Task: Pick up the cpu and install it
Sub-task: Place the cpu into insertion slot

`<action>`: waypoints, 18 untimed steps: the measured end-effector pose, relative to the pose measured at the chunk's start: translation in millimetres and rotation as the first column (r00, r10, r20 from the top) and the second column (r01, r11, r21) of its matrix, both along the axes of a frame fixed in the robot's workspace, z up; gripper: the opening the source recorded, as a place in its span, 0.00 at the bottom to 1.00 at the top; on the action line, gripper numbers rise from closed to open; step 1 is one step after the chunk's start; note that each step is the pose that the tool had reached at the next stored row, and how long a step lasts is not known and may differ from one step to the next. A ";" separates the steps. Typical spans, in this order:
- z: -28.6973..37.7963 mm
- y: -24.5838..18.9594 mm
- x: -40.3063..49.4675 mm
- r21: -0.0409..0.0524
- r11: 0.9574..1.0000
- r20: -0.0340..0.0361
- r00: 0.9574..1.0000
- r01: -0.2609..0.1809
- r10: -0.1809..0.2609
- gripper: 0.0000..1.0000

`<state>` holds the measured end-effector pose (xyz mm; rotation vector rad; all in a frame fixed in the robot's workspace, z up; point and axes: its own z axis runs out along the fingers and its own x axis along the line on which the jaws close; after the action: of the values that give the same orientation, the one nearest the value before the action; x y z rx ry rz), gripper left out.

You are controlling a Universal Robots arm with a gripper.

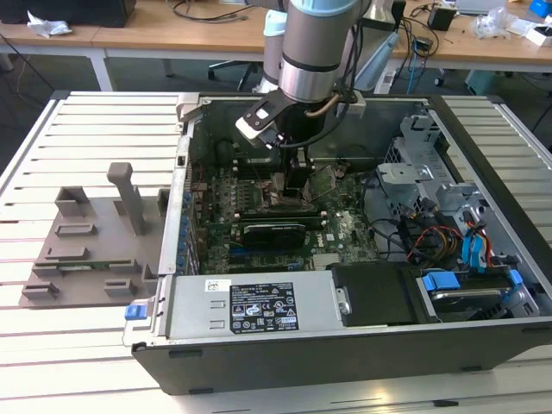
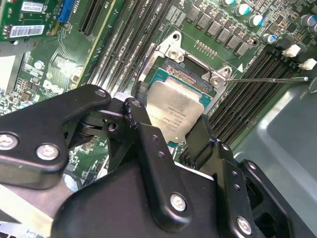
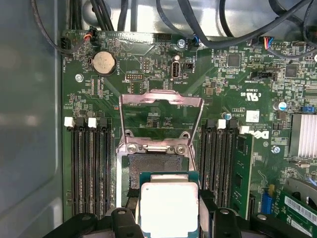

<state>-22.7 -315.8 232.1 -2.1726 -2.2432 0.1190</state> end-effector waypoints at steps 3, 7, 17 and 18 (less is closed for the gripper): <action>-4.0 1.1 0.0 0.000 1.000 0.000 1.000 0.000 0.000 0.55; -8.4 2.9 0.1 0.000 1.000 0.000 1.000 0.002 -0.002 0.55; -15.1 3.0 0.0 0.000 1.000 0.000 1.000 0.012 -0.012 0.55; -15.7 3.0 0.0 0.000 1.000 0.000 1.000 0.012 -0.012 0.55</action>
<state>-22.7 -312.9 216.4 -2.1856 -2.2299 0.1188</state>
